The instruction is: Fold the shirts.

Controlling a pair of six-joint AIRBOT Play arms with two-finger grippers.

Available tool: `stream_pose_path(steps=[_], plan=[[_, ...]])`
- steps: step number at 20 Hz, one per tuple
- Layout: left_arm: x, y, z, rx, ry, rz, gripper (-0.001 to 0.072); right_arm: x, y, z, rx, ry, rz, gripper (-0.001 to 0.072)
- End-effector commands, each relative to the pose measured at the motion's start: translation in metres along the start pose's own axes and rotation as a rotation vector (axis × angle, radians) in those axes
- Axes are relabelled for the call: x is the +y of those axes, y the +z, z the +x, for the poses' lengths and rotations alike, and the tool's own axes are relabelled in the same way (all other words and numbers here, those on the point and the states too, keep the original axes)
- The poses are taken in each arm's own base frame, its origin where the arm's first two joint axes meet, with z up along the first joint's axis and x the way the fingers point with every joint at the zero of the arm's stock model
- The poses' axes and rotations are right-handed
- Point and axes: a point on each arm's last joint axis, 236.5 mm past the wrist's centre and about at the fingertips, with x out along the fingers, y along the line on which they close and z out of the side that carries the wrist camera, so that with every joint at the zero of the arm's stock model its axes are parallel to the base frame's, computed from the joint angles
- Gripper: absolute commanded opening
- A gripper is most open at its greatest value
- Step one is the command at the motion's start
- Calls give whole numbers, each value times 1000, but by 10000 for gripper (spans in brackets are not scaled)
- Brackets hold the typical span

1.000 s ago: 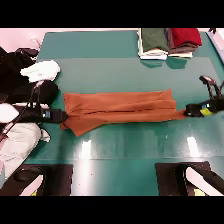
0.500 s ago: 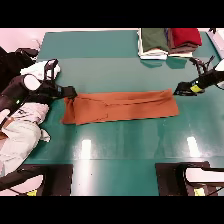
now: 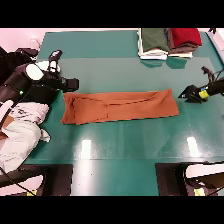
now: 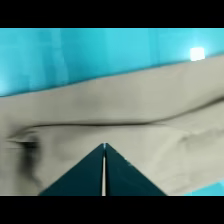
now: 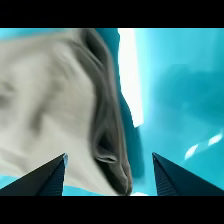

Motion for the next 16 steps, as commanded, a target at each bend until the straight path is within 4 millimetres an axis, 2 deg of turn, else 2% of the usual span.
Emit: stream_pose_path(steps=[1,3,4,6,8,10,11,13,16], plan=[[-33,-10,15,24,-45,50,21,6,-17,35,56,187,80,617],[-50,-20,32,46,-64,58,21,16,-20,58,85,215,73,615],[-57,-25,41,60,-79,44,21,20,-20,67,97,209,60,584],[-76,-31,58,75,-132,5,21,30,-15,76,83,190,11,347],[-88,-32,73,65,-162,-23,21,41,-6,70,75,191,-34,18],[-100,-37,89,80,-182,-29,20,62,3,44,59,213,-99,14],[-106,-39,97,92,-187,-15,20,81,10,27,26,242,-135,14],[-119,-38,115,109,-198,2,21,128,25,-11,-72,299,-208,14],[-140,-38,141,131,-220,31,20,197,23,-53,-161,323,-337,14]])
